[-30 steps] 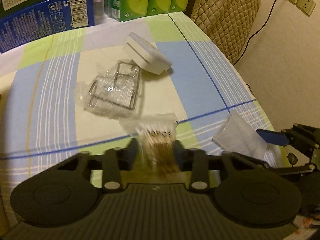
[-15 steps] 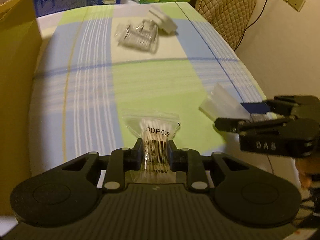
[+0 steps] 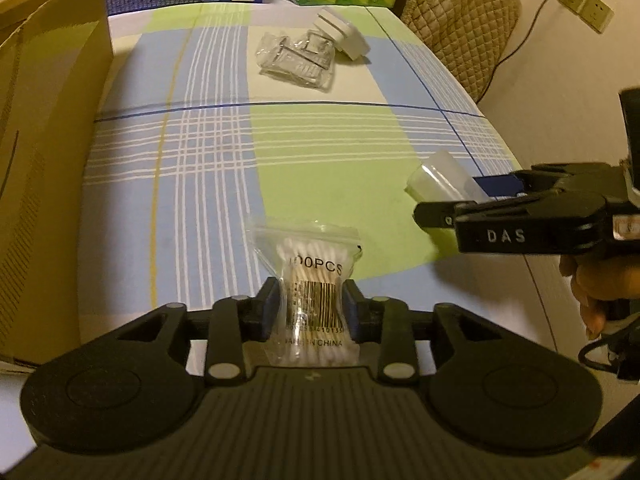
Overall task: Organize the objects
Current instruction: 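Close left tool on the swab bag while right tool grasps the clear plastic cup, then carry the swab bag in left tool and cup in right tool over the cardboard box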
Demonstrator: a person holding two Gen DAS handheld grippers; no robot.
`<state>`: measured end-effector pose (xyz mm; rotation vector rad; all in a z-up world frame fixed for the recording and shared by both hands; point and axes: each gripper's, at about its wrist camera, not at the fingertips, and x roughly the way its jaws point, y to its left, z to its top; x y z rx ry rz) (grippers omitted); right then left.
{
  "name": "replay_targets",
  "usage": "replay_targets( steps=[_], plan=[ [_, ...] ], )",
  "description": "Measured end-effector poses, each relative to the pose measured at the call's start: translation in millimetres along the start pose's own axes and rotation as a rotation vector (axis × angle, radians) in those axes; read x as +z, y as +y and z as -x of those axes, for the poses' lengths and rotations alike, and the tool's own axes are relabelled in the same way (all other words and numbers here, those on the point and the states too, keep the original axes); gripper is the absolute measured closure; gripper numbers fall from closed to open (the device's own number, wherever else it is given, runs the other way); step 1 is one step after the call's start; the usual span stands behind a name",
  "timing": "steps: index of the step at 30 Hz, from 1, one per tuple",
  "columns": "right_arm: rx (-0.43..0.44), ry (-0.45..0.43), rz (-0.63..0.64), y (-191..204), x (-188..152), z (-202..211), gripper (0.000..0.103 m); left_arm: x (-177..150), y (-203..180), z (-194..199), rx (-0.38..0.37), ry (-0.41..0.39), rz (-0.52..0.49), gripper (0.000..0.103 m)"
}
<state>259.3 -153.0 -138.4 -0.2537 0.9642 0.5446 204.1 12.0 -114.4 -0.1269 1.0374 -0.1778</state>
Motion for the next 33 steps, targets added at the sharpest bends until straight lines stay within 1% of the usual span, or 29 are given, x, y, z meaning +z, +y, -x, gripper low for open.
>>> replay_targets(
  steps=[1,2,3,5,7,10,13,15,17,19,22,27,30,33],
  plan=[
    [-0.007,-0.003,0.006,1,1,0,0.05,0,-2,0,0.007,-0.001,-0.014,0.073],
    [-0.012,-0.003,0.01,2,1,1,0.052,0,-4,-1,0.013,0.0,-0.031,0.071],
    [-0.013,-0.002,0.012,2,1,0,0.052,0,-6,-1,0.016,0.001,-0.042,0.07],
    [-0.017,0.002,0.02,4,2,0,0.052,0,-10,-2,0.019,0.005,-0.061,0.063],
    [-0.018,0.005,0.023,6,1,0,0.052,-2,-16,-4,0.037,0.006,-0.099,0.061],
    [-0.01,0.008,0.008,7,1,1,0.053,-6,-25,-5,0.072,0.001,-0.154,0.061],
    [0.021,-0.005,-0.048,2,1,6,0.053,-9,-26,-6,0.091,-0.006,-0.162,0.061],
    [0.017,-0.015,-0.061,0,2,9,0.053,-9,-24,-6,0.101,-0.009,-0.161,0.065],
    [0.015,-0.019,-0.07,0,2,11,0.053,-8,-21,-5,0.11,-0.006,-0.148,0.079],
    [0.019,-0.021,-0.08,-1,1,12,0.053,-6,-16,-3,0.109,0.003,-0.121,0.081],
    [0.027,-0.032,-0.101,-3,2,15,0.053,-8,-9,4,0.102,0.008,-0.079,0.082],
    [0.024,-0.069,-0.139,-4,2,27,0.053,-14,-6,26,0.098,-0.013,-0.054,0.082],
    [0.019,-0.088,-0.153,3,-5,40,0.053,-16,-5,41,0.1,-0.031,-0.05,0.082],
    [0.008,-0.1,-0.194,16,-16,57,0.053,-19,-6,57,0.099,-0.048,-0.058,0.082]
  ],
)
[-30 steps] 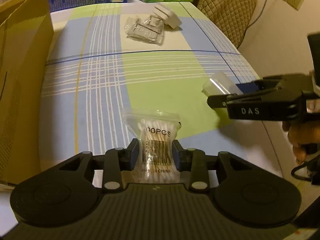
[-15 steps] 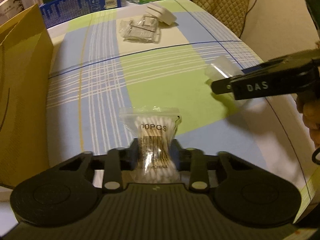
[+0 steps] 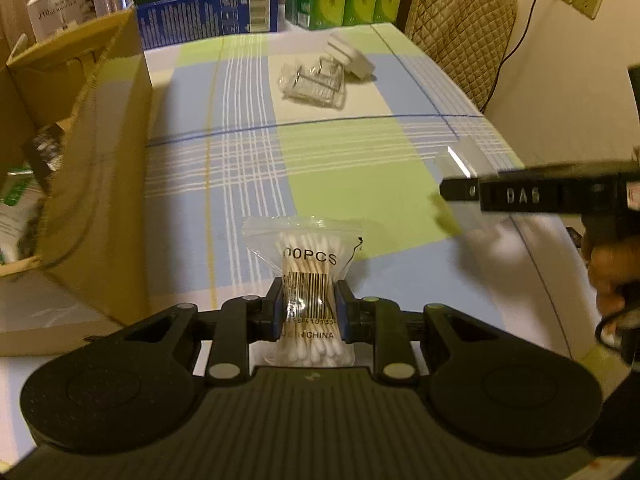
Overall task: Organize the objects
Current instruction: 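Carry the swab bag in left tool and cup in right tool over the cardboard box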
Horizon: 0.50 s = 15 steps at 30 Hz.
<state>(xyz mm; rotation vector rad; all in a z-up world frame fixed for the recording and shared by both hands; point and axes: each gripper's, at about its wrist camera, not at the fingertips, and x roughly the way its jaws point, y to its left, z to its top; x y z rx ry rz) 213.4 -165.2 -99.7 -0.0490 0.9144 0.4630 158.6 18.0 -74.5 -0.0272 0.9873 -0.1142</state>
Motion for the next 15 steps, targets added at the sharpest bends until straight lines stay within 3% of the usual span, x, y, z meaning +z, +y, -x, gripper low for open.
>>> replay_targets(
  steps=[10,15],
  plan=[
    [-0.025,-0.03,-0.099,33,-42,71,0.053,-21,5,54,-0.069,-0.034,0.054,0.082],
    [-0.039,-0.042,-0.089,52,-53,104,0.053,-32,7,82,-0.1,-0.068,0.088,0.082]
  ],
)
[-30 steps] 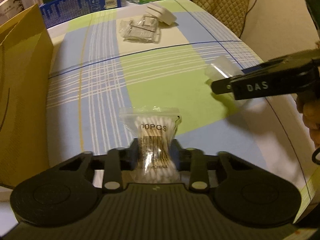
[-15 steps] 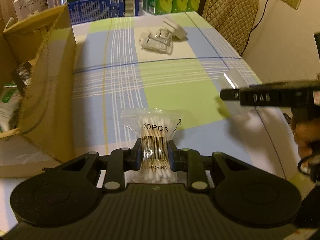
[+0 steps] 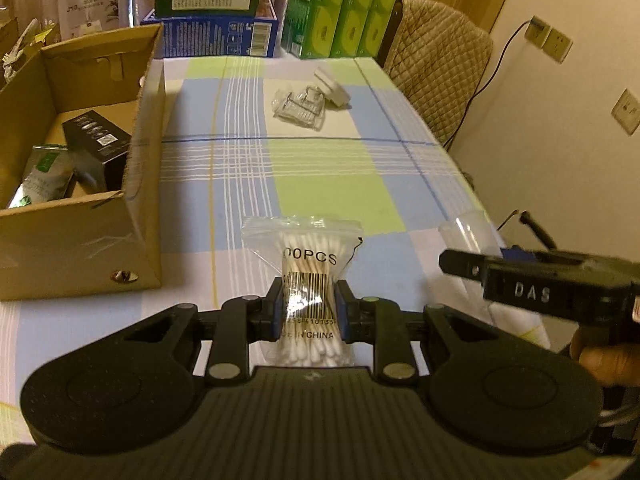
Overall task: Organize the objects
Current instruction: 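Carry the swab bag in left tool and cup in right tool over the cardboard box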
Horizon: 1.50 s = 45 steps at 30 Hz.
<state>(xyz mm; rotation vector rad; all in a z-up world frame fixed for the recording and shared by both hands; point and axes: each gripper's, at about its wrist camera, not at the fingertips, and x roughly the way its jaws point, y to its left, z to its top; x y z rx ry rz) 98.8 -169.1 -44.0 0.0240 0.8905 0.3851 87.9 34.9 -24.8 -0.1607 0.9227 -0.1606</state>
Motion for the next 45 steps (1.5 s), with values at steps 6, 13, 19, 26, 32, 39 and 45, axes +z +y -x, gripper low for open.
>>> replay_targets(
  steps=[6,13,19,26,32,39,45],
  plan=[
    [-0.001,-0.029,0.017,17,-13,29,0.053,-13,-1,28,-0.014,-0.03,0.005,0.082],
    [0.011,-0.041,0.042,35,-18,41,0.053,-21,5,51,0.006,-0.058,0.01,0.082],
    [0.026,-0.046,0.054,46,-18,44,0.053,-25,10,64,0.021,-0.071,0.01,0.082],
    [0.049,-0.056,0.059,56,-13,46,0.053,-29,17,75,0.037,-0.08,0.017,0.082],
    [0.077,-0.062,0.083,73,-7,45,0.053,-26,29,85,0.057,-0.092,0.028,0.082],
    [0.12,-0.066,0.125,99,0,41,0.053,-21,49,98,0.094,-0.107,0.049,0.082],
    [0.157,-0.072,0.16,121,8,35,0.053,-18,68,108,0.12,-0.123,0.074,0.082]
  ],
)
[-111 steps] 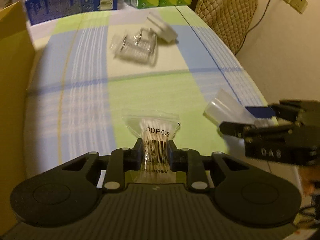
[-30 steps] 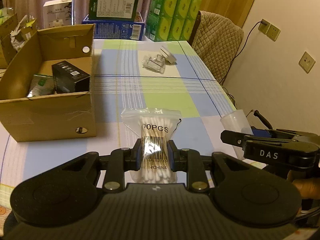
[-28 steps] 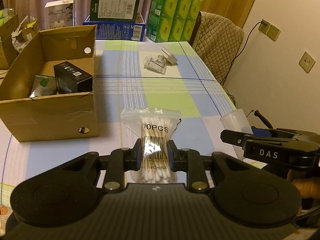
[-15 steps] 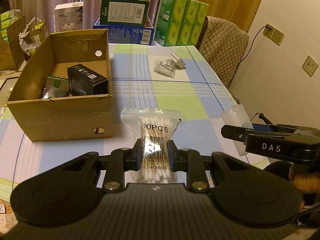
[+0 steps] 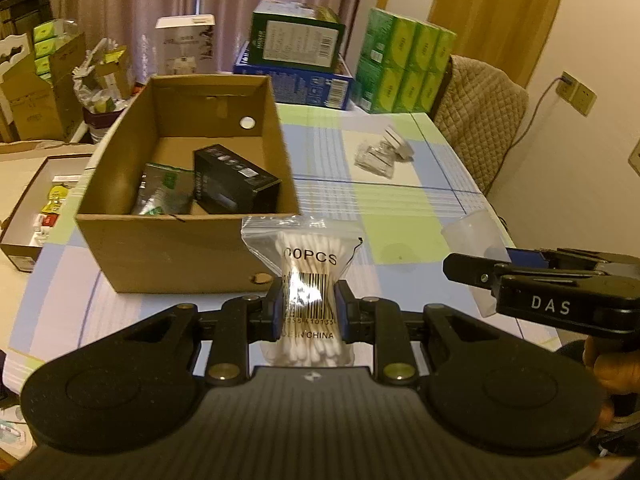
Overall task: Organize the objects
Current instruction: 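Carry the swab bag in left tool and cup in right tool over the cardboard box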
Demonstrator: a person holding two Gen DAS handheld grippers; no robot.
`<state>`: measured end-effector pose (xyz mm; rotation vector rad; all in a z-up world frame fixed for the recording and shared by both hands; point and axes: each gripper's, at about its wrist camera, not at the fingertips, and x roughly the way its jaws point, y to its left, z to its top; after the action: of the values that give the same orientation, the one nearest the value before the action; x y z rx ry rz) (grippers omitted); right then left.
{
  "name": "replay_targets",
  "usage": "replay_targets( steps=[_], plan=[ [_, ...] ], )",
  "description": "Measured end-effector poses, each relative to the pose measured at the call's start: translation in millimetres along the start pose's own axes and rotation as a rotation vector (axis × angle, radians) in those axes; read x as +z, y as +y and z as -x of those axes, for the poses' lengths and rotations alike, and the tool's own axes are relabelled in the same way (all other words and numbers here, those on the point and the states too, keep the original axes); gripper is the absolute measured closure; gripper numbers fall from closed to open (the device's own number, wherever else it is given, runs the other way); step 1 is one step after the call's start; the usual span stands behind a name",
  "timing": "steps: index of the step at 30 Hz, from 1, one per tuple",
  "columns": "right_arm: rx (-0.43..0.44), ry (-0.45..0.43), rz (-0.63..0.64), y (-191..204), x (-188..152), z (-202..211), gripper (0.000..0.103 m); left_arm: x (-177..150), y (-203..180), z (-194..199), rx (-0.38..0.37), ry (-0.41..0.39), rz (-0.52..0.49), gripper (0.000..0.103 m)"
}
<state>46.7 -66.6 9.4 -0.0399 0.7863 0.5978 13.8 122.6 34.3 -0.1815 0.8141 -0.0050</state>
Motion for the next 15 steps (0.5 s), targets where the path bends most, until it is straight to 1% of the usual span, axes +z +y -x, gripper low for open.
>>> replay_targets(
  steps=[7,15],
  plan=[
    [0.03,0.003,0.037,20,4,-10,0.053,1,22,7,0.03,-0.016,0.031,0.082],
    [0.041,0.007,0.065,33,8,-17,0.053,3,42,13,0.049,-0.033,0.063,0.082]
  ],
)
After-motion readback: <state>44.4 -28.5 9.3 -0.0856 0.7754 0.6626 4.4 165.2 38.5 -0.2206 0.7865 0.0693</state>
